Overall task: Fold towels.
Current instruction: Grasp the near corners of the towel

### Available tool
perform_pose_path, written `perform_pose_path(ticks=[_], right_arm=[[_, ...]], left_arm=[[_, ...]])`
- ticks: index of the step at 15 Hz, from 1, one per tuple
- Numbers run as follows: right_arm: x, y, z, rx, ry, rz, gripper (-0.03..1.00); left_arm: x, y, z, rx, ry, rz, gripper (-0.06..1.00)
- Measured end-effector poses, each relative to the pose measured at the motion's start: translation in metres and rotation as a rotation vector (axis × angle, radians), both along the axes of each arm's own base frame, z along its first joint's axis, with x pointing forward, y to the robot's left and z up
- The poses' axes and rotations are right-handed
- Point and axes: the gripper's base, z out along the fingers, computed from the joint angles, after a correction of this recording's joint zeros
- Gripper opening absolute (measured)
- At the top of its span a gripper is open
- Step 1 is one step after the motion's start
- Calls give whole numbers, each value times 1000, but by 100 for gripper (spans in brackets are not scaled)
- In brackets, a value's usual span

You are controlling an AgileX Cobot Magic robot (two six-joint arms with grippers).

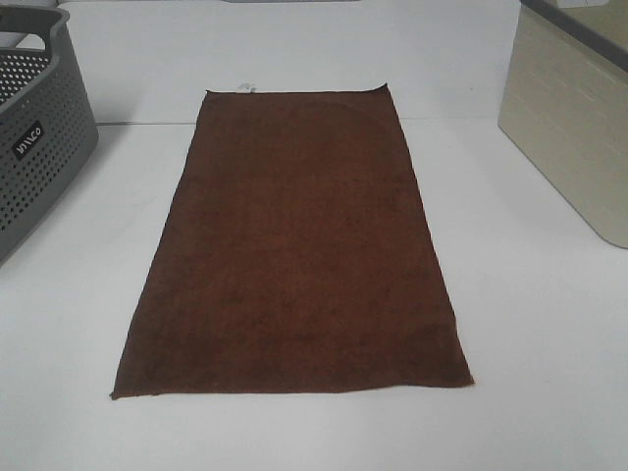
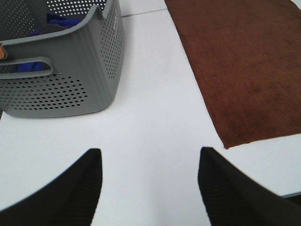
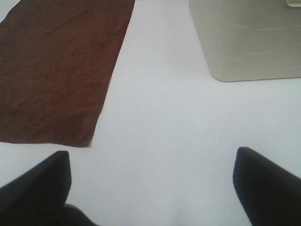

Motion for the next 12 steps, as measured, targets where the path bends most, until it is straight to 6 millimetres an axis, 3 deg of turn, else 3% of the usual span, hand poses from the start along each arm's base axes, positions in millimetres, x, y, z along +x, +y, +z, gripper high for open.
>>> perform_pose_path(ticks=[12], right_arm=[[0, 0, 0, 0, 0, 0, 88]], left_arm=[[0, 0, 0, 0, 0, 0, 58]])
